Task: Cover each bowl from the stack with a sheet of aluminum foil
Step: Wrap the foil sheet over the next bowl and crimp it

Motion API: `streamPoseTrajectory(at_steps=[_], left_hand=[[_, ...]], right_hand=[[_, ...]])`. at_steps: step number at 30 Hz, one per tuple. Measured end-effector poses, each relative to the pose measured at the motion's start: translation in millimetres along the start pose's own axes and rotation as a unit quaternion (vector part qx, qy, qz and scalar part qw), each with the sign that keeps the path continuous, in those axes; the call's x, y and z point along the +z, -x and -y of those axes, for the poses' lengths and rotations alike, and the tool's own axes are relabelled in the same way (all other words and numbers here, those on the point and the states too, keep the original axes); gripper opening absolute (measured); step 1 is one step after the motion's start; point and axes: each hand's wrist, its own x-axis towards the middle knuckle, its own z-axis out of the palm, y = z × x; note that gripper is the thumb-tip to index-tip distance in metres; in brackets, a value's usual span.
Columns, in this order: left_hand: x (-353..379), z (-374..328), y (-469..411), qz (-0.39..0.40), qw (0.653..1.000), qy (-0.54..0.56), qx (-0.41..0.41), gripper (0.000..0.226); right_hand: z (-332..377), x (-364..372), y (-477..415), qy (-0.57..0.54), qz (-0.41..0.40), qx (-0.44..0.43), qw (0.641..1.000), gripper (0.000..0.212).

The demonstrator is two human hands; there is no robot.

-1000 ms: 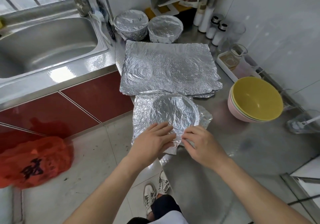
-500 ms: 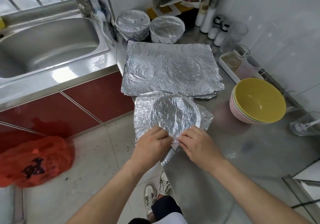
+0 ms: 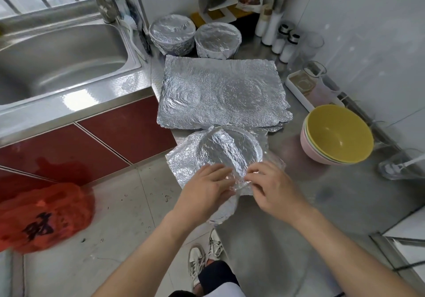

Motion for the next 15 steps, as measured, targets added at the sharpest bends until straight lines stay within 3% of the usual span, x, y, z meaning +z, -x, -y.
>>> streamPoseTrajectory(at_steps=[4,15], left_hand=[[2.0,8.5,3.3,0.011,1.0,-0.002,0.026,0.033],[13.1,-9.7,-0.3,-0.085,0.993,-0.063,0.044,0.021]], right_hand=[[12.5,14.5,3.8,-0.008,0.014,-0.024,1.0,0.01],[-1.1,25.0,4.5,0.047,0.009,-0.049,0.998,0.012]])
